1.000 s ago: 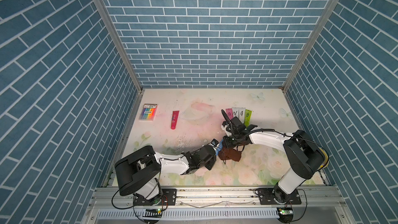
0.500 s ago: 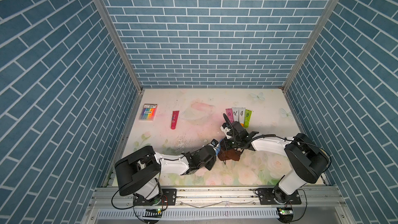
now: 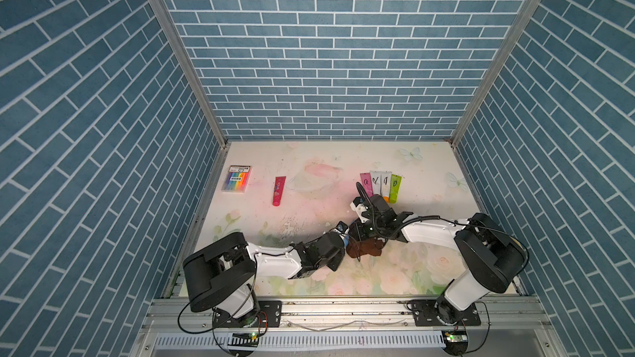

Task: Wipe the surface of the toothpaste tube
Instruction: Wipe the dirt from the toothpaste tube.

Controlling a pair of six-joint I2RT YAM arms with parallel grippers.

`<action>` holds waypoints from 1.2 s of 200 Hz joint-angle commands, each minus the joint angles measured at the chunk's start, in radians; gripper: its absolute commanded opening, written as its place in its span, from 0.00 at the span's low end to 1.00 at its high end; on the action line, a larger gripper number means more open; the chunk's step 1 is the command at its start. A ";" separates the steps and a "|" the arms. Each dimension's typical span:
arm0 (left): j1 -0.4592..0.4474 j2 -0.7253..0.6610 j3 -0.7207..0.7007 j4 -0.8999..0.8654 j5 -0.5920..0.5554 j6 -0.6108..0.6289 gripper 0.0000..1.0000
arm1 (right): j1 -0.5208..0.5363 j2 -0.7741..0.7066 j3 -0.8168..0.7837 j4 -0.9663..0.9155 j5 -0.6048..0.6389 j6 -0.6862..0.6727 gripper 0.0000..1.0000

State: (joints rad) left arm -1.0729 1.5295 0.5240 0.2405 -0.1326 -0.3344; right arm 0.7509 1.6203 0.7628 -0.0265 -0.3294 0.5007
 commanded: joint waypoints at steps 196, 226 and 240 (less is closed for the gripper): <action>-0.020 0.049 0.014 0.022 0.082 0.037 0.06 | 0.096 -0.227 0.001 -0.169 0.121 0.025 0.00; -0.025 0.049 0.014 0.022 0.082 0.038 0.06 | 0.087 -0.206 0.049 -0.188 0.089 -0.004 0.00; -0.025 0.050 0.015 0.020 0.080 0.038 0.06 | 0.085 -0.166 0.052 -0.167 0.057 -0.001 0.00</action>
State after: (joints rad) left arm -1.0817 1.5562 0.5343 0.2825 -0.0914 -0.3031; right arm 0.8322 1.4136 0.7830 -0.1886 -0.2249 0.5262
